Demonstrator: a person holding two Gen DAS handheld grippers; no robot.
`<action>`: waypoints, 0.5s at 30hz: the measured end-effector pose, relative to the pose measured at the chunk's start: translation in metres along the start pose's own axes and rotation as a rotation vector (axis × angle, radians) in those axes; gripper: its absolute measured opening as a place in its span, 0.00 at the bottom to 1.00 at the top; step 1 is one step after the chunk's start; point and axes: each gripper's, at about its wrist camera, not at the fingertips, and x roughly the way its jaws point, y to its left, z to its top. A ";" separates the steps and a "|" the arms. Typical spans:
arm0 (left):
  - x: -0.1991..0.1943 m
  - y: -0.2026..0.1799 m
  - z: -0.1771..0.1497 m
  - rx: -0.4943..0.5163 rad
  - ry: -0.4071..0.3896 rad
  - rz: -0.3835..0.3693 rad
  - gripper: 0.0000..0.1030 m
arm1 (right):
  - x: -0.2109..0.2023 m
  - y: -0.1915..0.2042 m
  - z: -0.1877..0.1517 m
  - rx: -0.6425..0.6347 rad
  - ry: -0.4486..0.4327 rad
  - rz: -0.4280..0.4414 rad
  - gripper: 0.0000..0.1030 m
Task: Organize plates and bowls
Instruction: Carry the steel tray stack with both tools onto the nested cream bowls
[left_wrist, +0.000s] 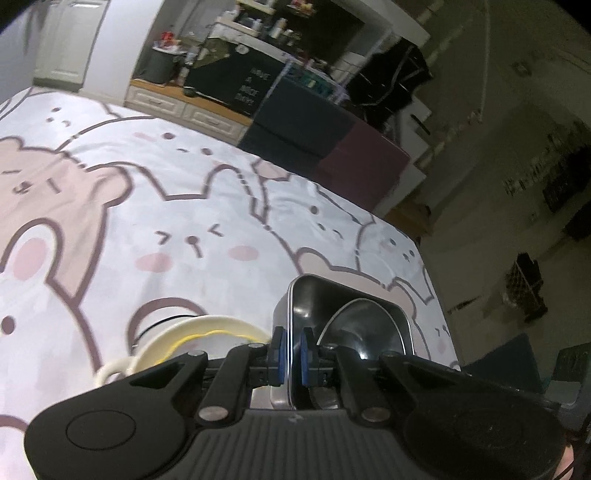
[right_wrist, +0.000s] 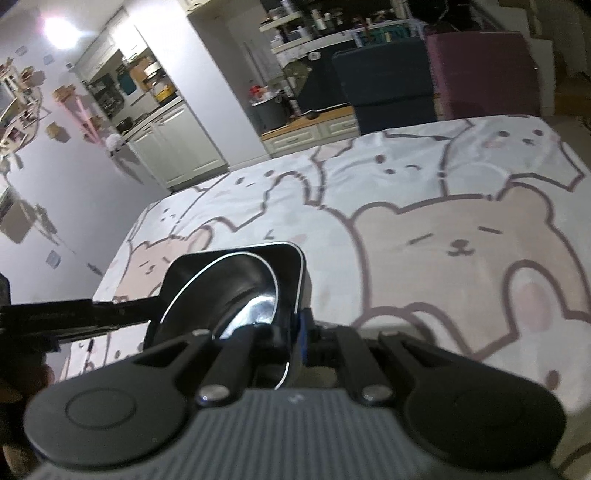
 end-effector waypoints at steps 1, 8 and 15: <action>-0.003 0.005 -0.001 -0.011 -0.002 0.001 0.08 | 0.004 0.005 0.000 -0.001 0.005 0.007 0.06; -0.013 0.044 -0.007 -0.118 0.011 -0.013 0.08 | 0.024 0.030 -0.010 0.007 0.044 0.032 0.06; -0.011 0.066 -0.018 -0.174 0.037 -0.004 0.07 | 0.038 0.038 -0.018 0.063 0.077 0.051 0.06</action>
